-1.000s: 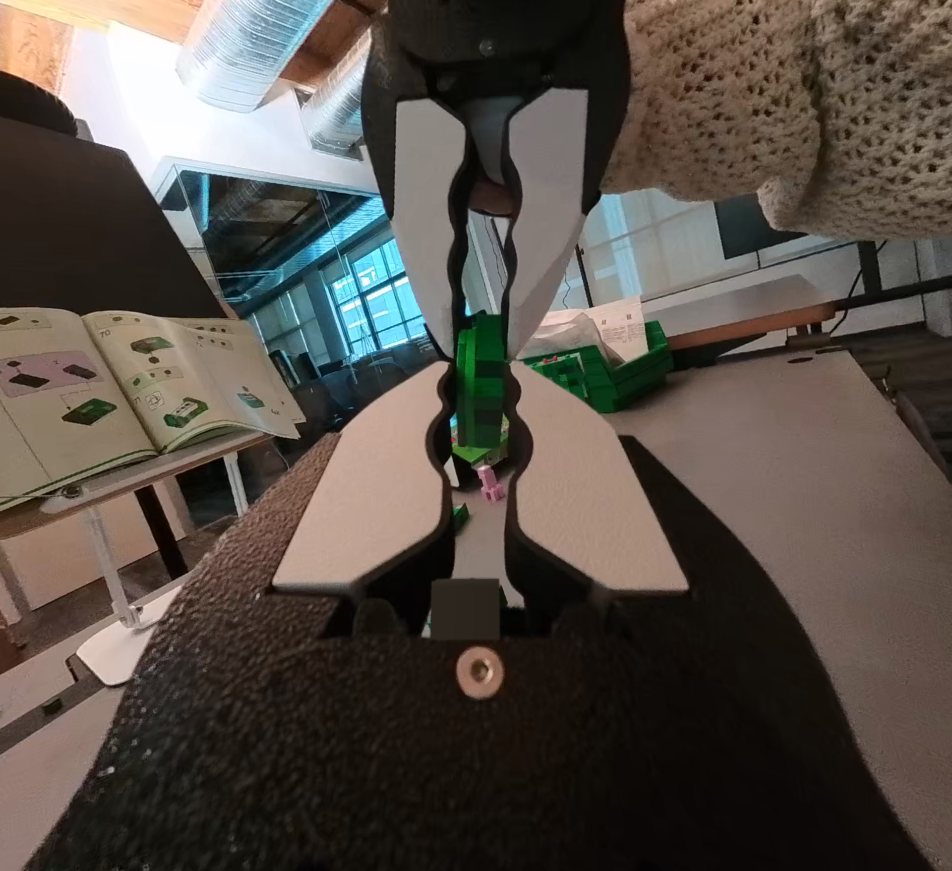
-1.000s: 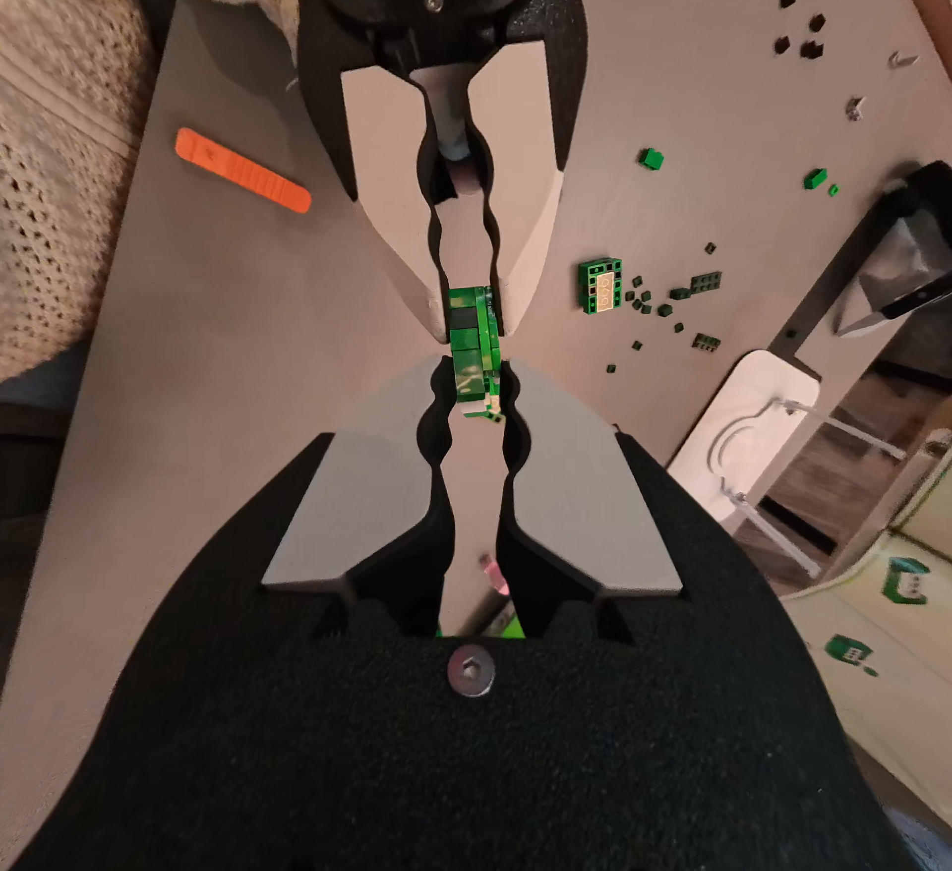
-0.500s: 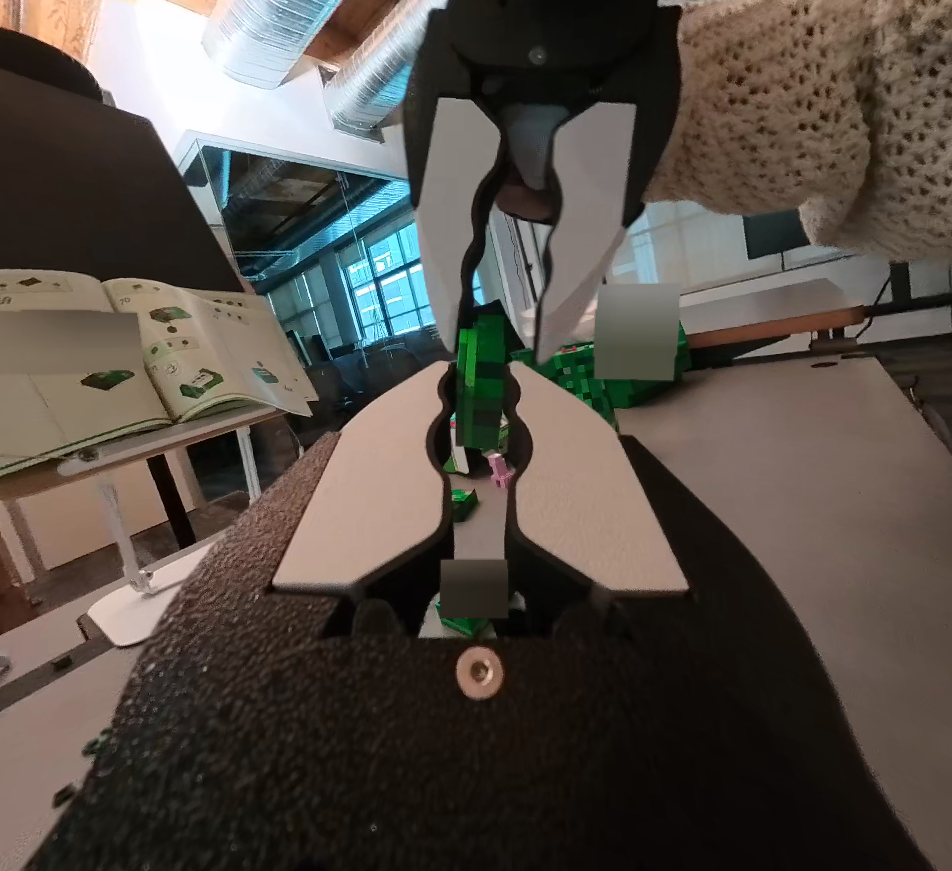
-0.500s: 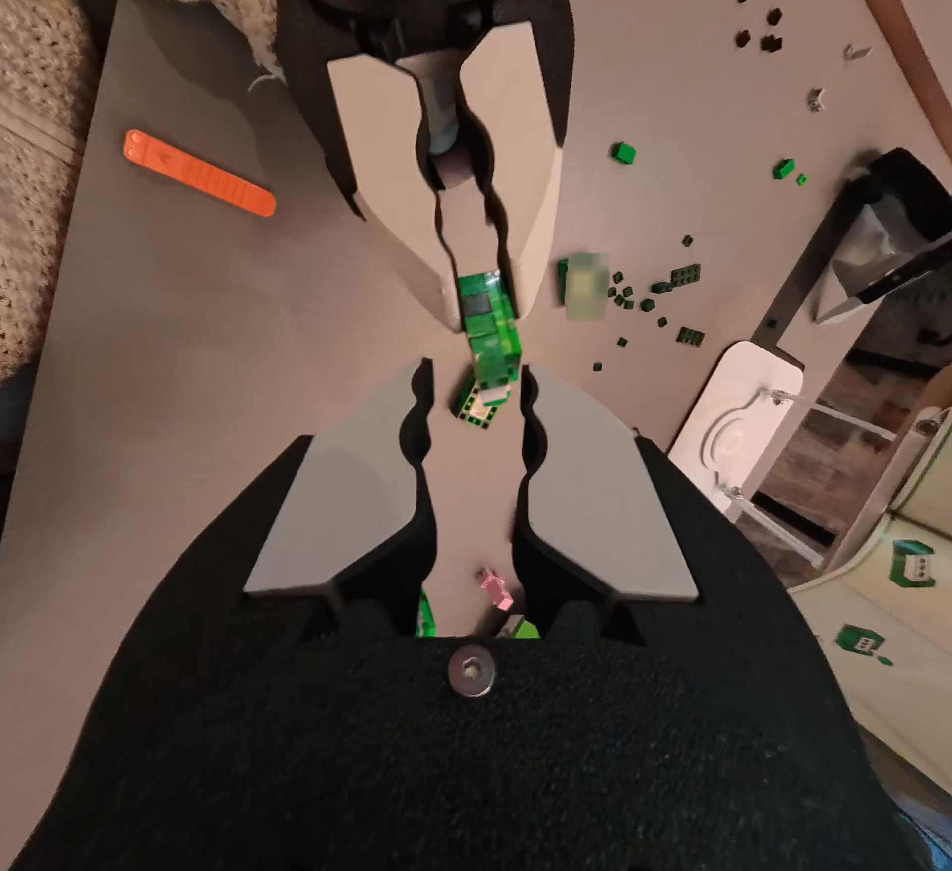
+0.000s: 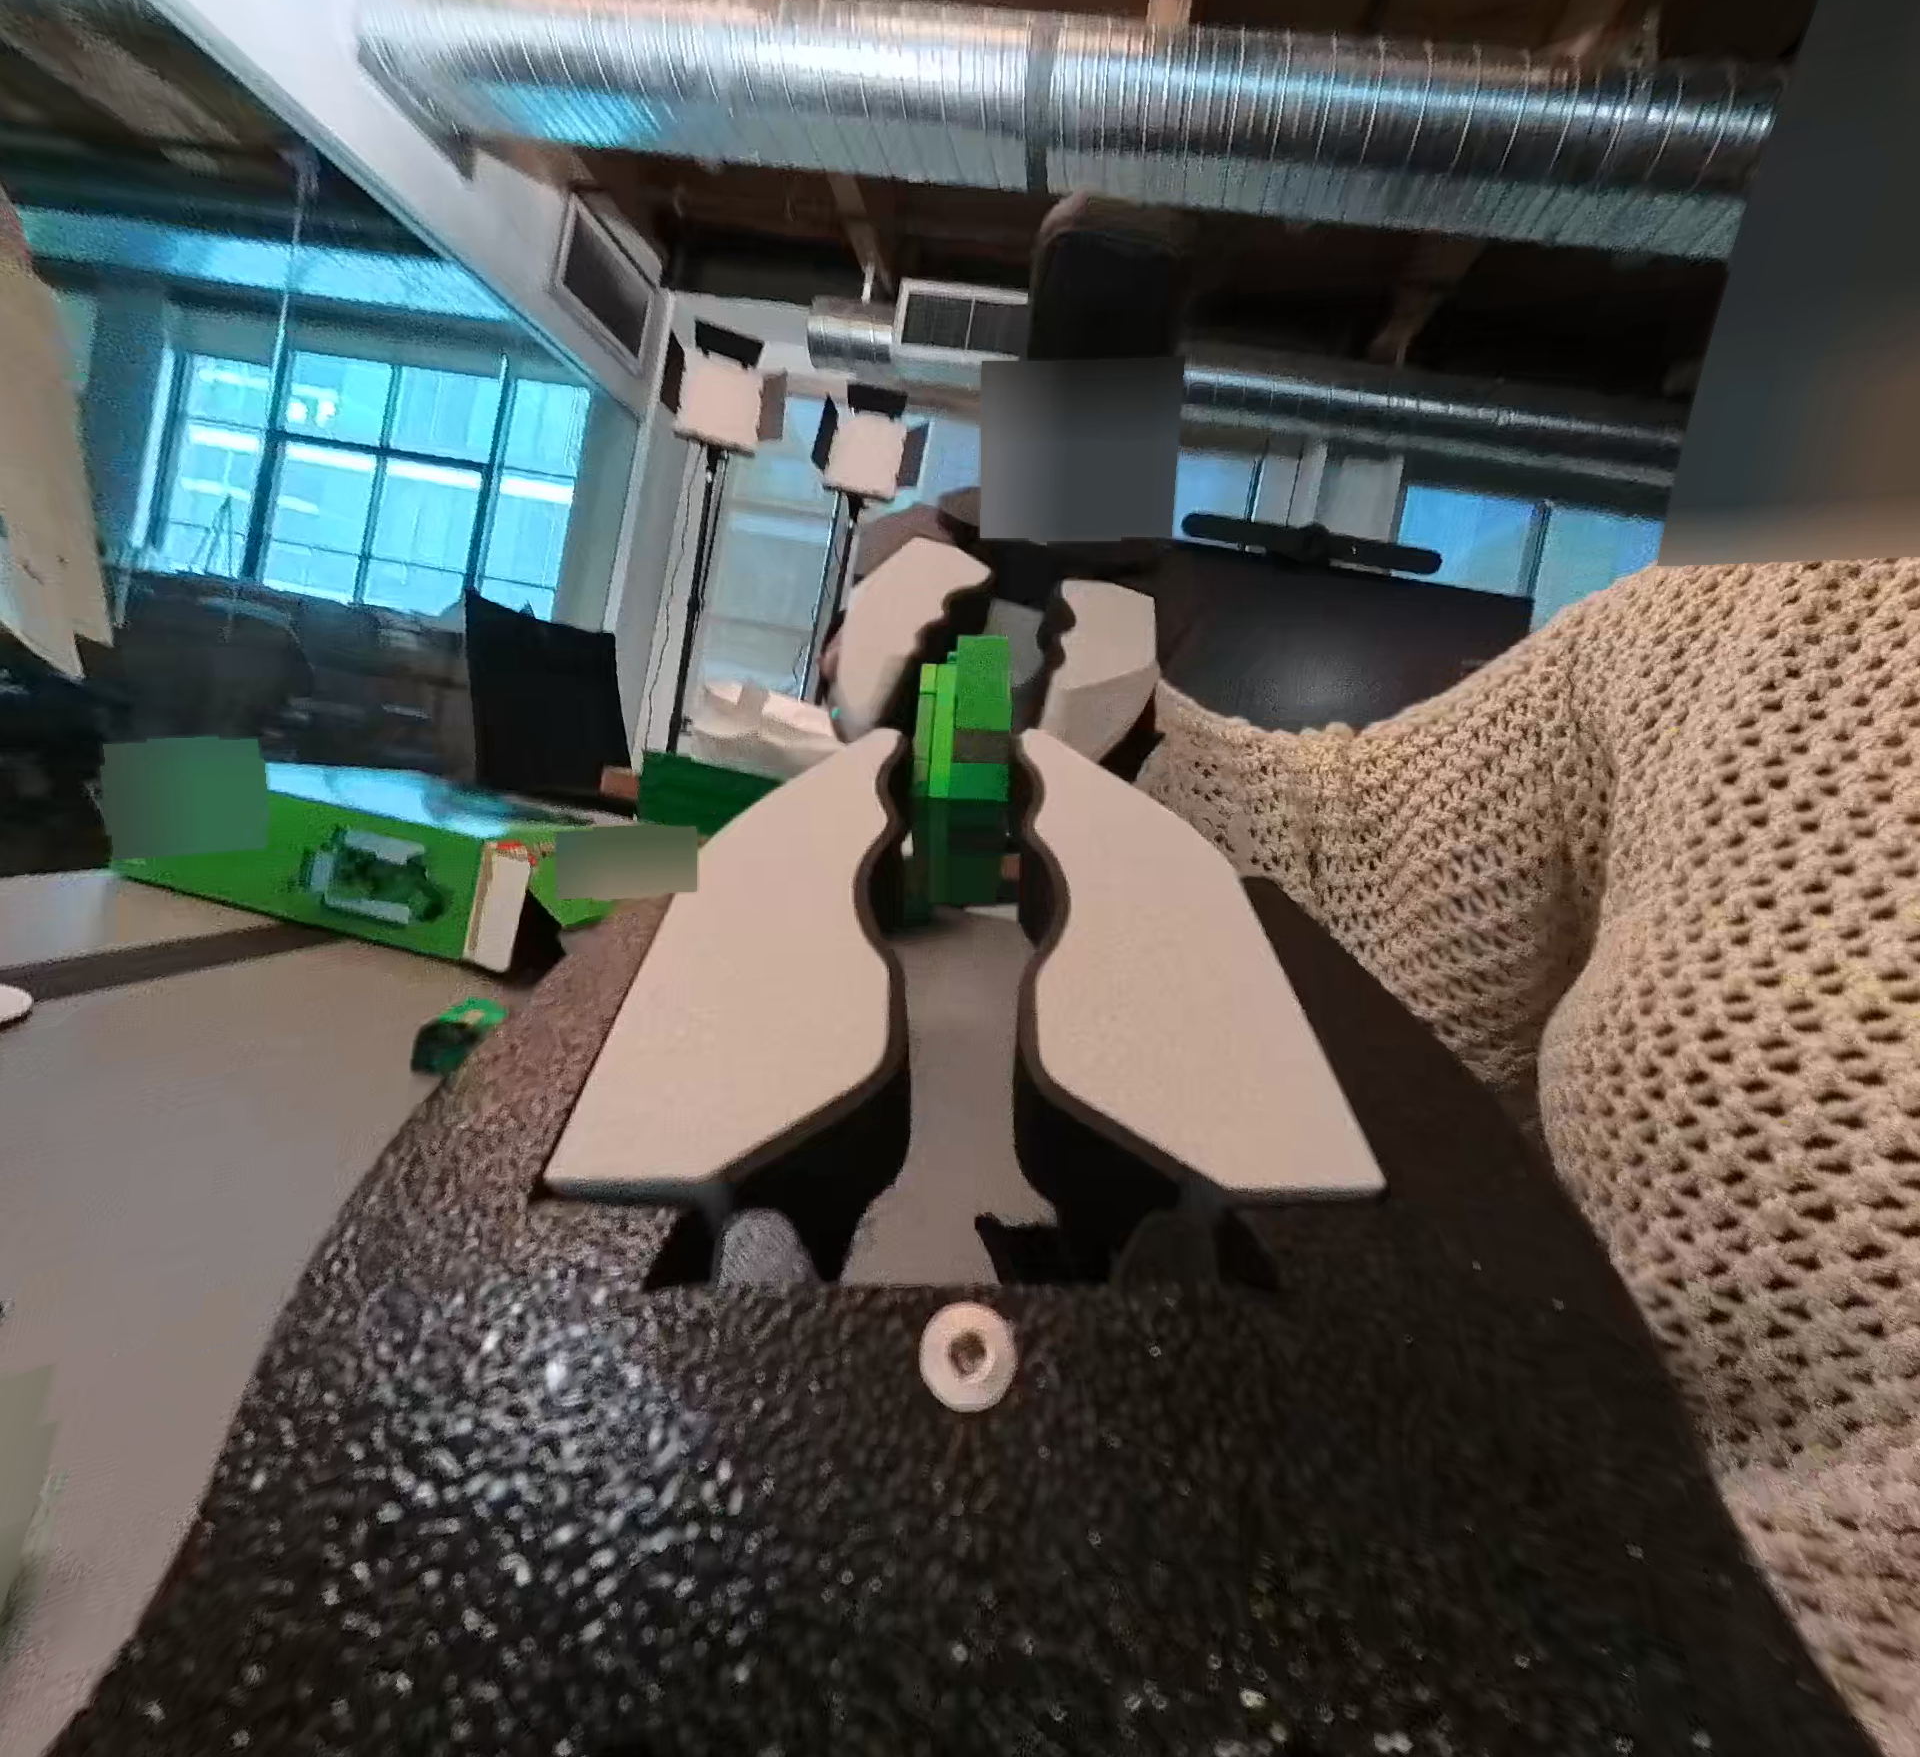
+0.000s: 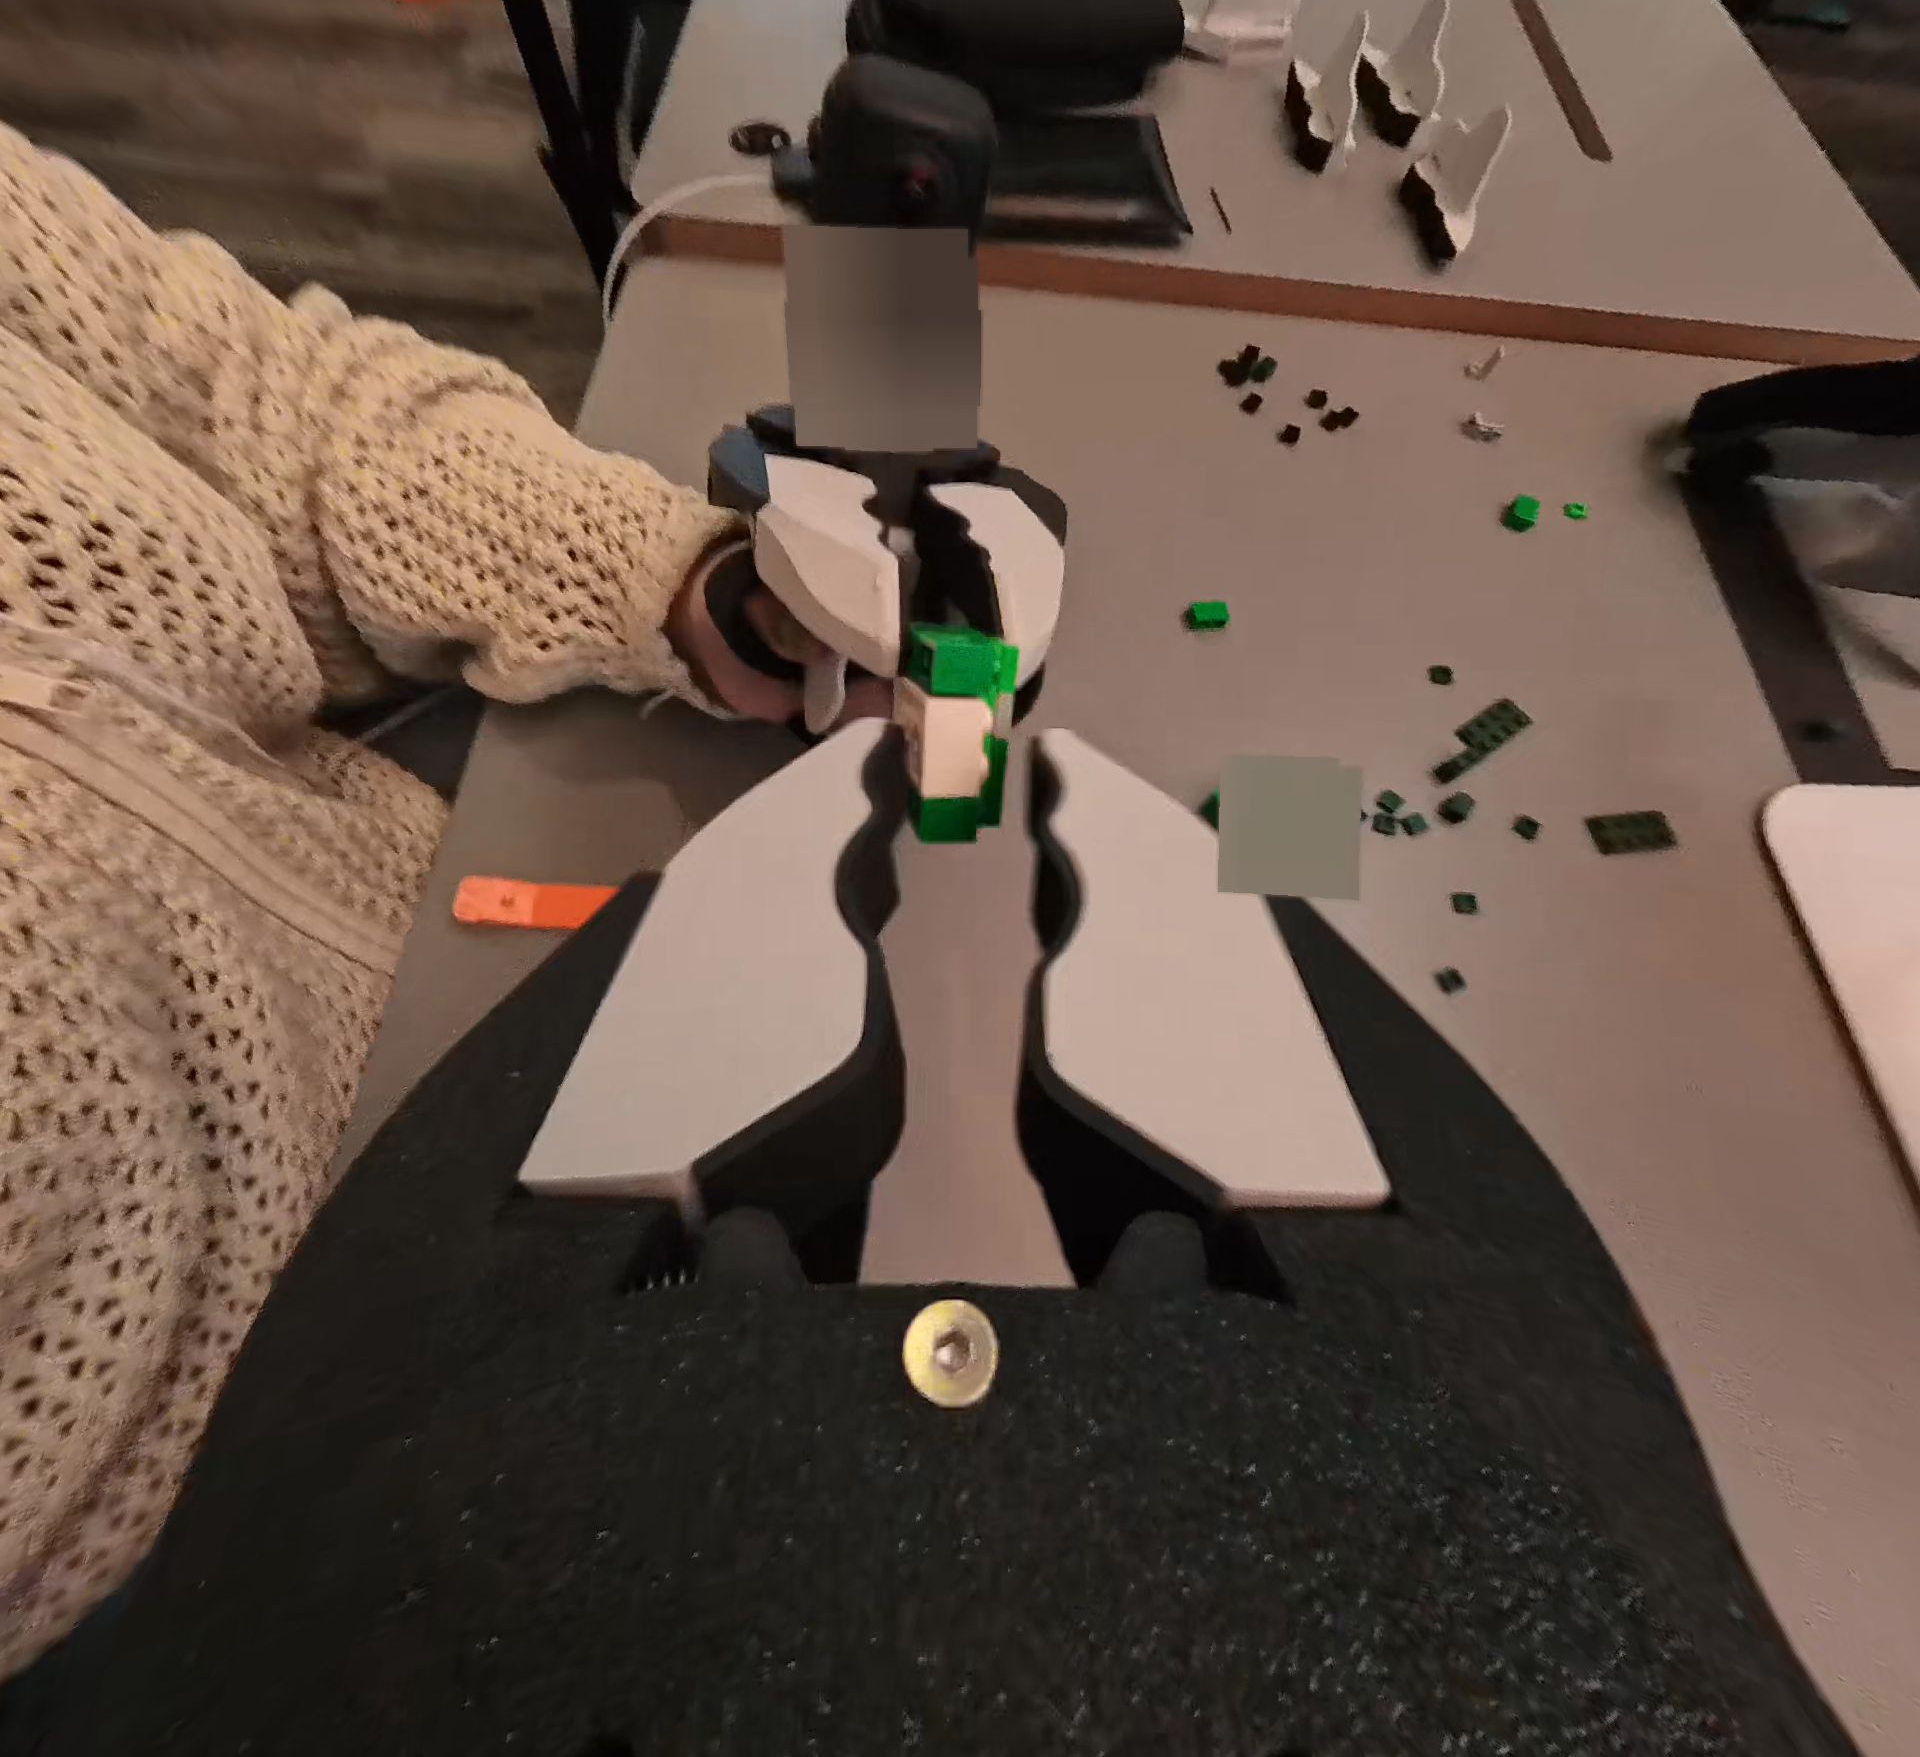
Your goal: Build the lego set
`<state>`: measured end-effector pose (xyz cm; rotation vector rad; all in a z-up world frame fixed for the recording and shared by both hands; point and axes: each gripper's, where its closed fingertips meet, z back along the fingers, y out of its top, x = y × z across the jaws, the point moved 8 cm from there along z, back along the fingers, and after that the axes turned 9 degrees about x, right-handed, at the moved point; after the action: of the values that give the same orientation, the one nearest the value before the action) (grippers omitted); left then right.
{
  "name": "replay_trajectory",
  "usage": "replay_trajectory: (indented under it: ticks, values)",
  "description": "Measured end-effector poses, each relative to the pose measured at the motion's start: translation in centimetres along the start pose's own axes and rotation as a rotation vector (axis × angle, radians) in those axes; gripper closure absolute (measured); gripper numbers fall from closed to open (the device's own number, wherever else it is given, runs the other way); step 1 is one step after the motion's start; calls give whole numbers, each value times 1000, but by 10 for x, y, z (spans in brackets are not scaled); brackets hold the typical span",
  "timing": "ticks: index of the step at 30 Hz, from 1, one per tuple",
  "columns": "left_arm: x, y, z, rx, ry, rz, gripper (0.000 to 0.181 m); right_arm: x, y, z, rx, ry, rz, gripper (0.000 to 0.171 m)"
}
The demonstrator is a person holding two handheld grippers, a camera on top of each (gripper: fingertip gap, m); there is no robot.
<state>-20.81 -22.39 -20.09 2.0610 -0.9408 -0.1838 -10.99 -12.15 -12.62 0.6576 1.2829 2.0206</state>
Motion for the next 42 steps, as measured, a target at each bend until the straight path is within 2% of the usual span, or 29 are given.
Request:
replay_trajectory:
  ticks: [3,5,8,10,14,18,19,20,24,25,29,32,35,42]
  values:
    - [-3,-5,-1,-27,32,-3,165,6,-12,2,67,21,-104,154]
    - [-3,-6,-2,-62,81,-106,162,10,-22,3,142,33,-211,154]
    - [-1,-9,-4,-237,176,-446,121,19,-37,8,265,34,-389,154]
    - [4,-14,-6,-313,219,-695,112,24,-47,10,328,52,-491,154]
    - [14,-28,-14,-401,257,-1005,114,27,-63,7,388,93,-612,154]
    - [15,-41,-17,-478,271,-1119,126,25,-72,0,406,142,-666,154]
    - [14,-40,-15,-478,291,-1139,137,26,-74,0,413,153,-683,155]
    - [13,-40,-14,-478,296,-1141,144,26,-76,-1,424,167,-701,155]
    - [11,-40,-12,-504,298,-1091,145,28,-84,-5,466,193,-718,154]
    - [10,-40,-12,-508,292,-1058,145,29,-85,-4,478,176,-682,149]
    - [-1,-38,-5,-547,243,-856,146,30,-94,9,500,-1,-323,123]
    - [-6,-39,1,-543,117,-641,146,16,-106,12,451,-51,-15,121]
    - [-9,-42,5,-569,39,-538,145,7,-109,13,485,22,65,116]
    - [-1,-61,0,-651,-80,-511,145,-2,-109,6,359,98,194,119]
